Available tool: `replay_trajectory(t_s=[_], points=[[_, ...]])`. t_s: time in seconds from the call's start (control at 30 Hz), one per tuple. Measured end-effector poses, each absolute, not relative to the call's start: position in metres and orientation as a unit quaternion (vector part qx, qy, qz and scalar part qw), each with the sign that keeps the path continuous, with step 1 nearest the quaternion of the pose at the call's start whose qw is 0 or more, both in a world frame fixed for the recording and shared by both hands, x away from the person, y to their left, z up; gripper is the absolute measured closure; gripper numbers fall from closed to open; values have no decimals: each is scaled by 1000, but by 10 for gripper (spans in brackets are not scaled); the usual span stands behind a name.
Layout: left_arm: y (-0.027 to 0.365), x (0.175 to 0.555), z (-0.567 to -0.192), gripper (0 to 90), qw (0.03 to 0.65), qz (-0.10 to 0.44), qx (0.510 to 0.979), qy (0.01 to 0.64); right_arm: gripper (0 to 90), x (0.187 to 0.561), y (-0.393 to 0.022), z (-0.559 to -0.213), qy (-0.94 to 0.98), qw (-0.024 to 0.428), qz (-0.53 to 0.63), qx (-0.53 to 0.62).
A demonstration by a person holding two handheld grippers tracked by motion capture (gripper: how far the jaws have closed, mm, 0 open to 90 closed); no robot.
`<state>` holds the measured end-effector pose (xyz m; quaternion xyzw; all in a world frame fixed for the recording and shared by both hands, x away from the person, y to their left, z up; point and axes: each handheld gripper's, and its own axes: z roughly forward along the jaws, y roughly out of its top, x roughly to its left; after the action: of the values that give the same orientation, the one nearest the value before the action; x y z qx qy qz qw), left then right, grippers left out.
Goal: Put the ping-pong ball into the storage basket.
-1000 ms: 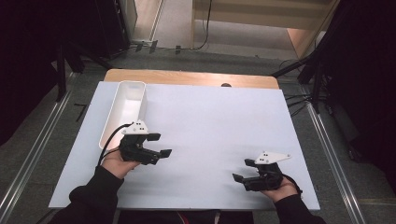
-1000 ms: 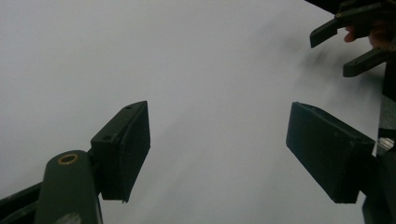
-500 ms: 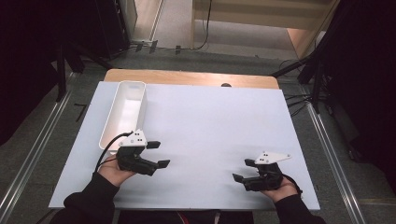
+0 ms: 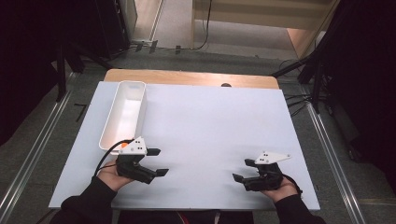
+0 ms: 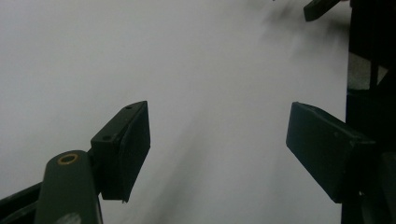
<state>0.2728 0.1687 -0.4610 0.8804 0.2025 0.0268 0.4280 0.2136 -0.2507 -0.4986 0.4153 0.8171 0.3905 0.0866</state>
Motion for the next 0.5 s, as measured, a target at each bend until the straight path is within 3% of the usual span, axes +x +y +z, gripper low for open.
replay_trajectory(t_s=[0.5], points=[[180,269,-470,222,416,30,886,205,215,214,-251,-499,817,88,392,414]])
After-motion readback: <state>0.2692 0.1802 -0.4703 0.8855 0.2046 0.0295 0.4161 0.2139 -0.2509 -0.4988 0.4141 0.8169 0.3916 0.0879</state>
